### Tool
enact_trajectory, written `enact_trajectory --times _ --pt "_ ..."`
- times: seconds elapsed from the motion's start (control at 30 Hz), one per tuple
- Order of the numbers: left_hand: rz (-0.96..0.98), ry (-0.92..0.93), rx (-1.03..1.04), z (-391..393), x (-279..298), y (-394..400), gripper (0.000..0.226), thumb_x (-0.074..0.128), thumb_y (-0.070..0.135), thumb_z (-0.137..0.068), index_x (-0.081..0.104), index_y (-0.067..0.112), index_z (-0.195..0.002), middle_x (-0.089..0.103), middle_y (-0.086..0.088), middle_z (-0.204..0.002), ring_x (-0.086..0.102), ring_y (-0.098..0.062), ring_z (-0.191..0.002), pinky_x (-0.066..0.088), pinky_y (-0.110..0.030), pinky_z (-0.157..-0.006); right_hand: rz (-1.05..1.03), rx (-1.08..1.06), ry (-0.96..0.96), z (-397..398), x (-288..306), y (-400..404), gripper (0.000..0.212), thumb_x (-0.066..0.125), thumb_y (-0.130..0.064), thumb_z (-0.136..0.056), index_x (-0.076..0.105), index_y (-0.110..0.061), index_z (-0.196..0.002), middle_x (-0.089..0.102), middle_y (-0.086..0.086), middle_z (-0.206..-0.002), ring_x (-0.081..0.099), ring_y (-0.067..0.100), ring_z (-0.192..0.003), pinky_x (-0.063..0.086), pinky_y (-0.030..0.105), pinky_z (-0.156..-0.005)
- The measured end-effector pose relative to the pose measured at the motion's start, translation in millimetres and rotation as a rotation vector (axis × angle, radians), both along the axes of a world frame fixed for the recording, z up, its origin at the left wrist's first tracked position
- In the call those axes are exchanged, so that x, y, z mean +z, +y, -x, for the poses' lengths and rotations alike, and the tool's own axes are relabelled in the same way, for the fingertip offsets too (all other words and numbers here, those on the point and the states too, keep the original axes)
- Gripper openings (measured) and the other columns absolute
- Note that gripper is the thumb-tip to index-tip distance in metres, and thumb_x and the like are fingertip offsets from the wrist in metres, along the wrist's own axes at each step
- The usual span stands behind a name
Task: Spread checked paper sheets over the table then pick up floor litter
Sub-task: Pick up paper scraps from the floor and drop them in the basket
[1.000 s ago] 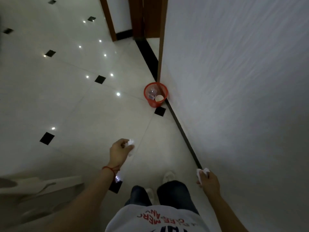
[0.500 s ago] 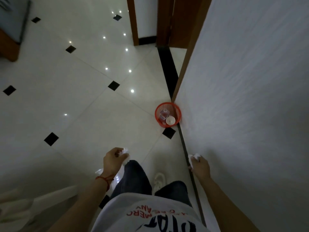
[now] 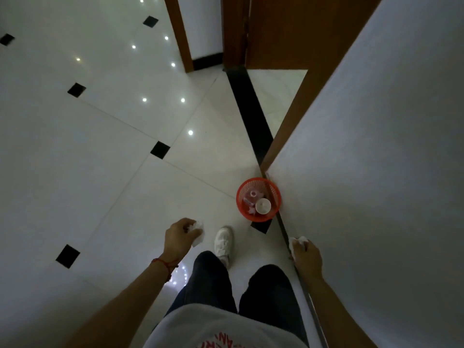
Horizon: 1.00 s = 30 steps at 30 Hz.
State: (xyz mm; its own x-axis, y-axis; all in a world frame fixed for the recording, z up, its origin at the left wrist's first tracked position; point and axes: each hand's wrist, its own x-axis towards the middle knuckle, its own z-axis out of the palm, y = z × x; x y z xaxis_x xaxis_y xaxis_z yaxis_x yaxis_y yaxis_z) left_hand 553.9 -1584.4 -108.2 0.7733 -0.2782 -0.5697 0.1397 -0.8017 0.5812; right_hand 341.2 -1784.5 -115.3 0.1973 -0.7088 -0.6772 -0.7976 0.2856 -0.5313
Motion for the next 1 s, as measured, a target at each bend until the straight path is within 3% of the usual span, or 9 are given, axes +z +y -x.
enact_trajectory --times 0.03,0.13,0.3,0.4,0.57,0.77,0.9,1.0 --pt "0.001 -0.004 -0.045 -14.0 -3.1 -16.0 0.02 0.071 0.011 -0.076 0.067 0.002 -0.093 0.06 -0.007 -0.08 0.055 -0.021 -0.075 0.036 -0.023 -0.069 -0.015 -0.025 0.008 -5.6 -4.6 -1.3 0.027 0.048 -0.016 -0.094 0.06 0.005 -0.106 0.065 0.021 -0.097 0.06 0.019 -0.066 0.046 0.027 -0.062" --pt "0.017 -0.018 -0.138 -45.9 -17.1 -64.4 0.023 0.073 0.013 -0.075 0.067 0.002 -0.095 0.059 -0.005 -0.08 0.054 -0.019 -0.076 0.035 -0.022 -0.069 -0.057 -0.118 0.012 -22.1 -18.4 -5.6 0.026 0.049 -0.015 -0.093 0.059 0.005 -0.107 0.065 0.024 -0.099 0.063 0.029 -0.074 0.051 0.037 -0.076" --pt "0.018 0.023 -0.222 -67.2 -67.5 -130.6 0.026 0.073 0.015 -0.075 0.067 0.001 -0.096 0.066 -0.013 -0.088 0.053 -0.019 -0.077 0.033 -0.02 -0.066 -0.071 -0.189 0.016 -50.0 -62.2 -20.9 0.022 0.052 -0.013 -0.092 0.061 0.004 -0.102 0.064 0.018 -0.09 0.062 0.021 -0.065 0.05 0.025 -0.058" --pt "-0.017 0.066 -0.235 -65.1 -112.4 -152.4 0.026 0.072 0.015 -0.076 0.067 0.0 -0.096 0.068 -0.019 -0.095 0.06 -0.029 -0.086 0.035 -0.022 -0.07 -0.071 -0.169 0.035 -68.2 -103.2 -35.9 0.021 0.054 -0.013 -0.091 0.062 0.006 -0.097 0.066 0.022 -0.09 0.065 0.035 -0.078 0.053 0.038 -0.071" --pt "-0.084 0.16 -0.229 -46.1 -196.8 -165.1 0.027 0.07 0.018 -0.078 0.066 -0.001 -0.098 0.068 -0.02 -0.099 0.062 -0.029 -0.091 0.038 -0.023 -0.072 -0.078 -0.124 0.042 -91.8 -181.5 -59.9 0.022 0.056 -0.017 -0.09 0.061 0.003 -0.097 0.065 0.021 -0.098 0.063 0.033 -0.088 0.052 0.041 -0.08" --pt "-0.106 0.214 -0.265 -24.0 -280.5 -177.6 0.031 0.069 0.019 -0.079 0.064 0.0 -0.103 0.066 -0.018 -0.107 0.059 -0.026 -0.094 0.038 -0.022 -0.076 -0.043 -0.067 0.038 -99.3 -263.7 -74.6 0.01 0.059 -0.016 -0.087 0.059 -0.007 -0.085 0.06 0.006 -0.086 0.053 0.015 -0.074 0.036 0.009 -0.051" --pt "-0.106 0.234 -0.245 -19.8 -314.5 -188.3 0.033 0.068 0.02 -0.08 0.063 0.0 -0.106 0.065 -0.019 -0.11 0.059 -0.029 -0.099 0.039 -0.024 -0.079 -0.046 -0.142 0.065 -103.4 -301.6 -78.6 0.023 0.06 -0.016 -0.087 0.062 0.004 -0.099 0.066 0.019 -0.099 0.061 0.028 -0.089 0.044 0.026 -0.072" --pt "-0.1 0.262 -0.209 -18.3 -333.0 -195.5 0.034 0.068 0.02 -0.081 0.062 0.0 -0.108 0.064 -0.019 -0.112 0.059 -0.031 -0.101 0.041 -0.026 -0.082 -0.067 -0.195 0.086 -108.2 -324.4 -80.9 0.027 0.062 -0.017 -0.085 0.062 0.005 -0.101 0.066 0.023 -0.103 0.059 0.026 -0.086 0.046 0.032 -0.076"
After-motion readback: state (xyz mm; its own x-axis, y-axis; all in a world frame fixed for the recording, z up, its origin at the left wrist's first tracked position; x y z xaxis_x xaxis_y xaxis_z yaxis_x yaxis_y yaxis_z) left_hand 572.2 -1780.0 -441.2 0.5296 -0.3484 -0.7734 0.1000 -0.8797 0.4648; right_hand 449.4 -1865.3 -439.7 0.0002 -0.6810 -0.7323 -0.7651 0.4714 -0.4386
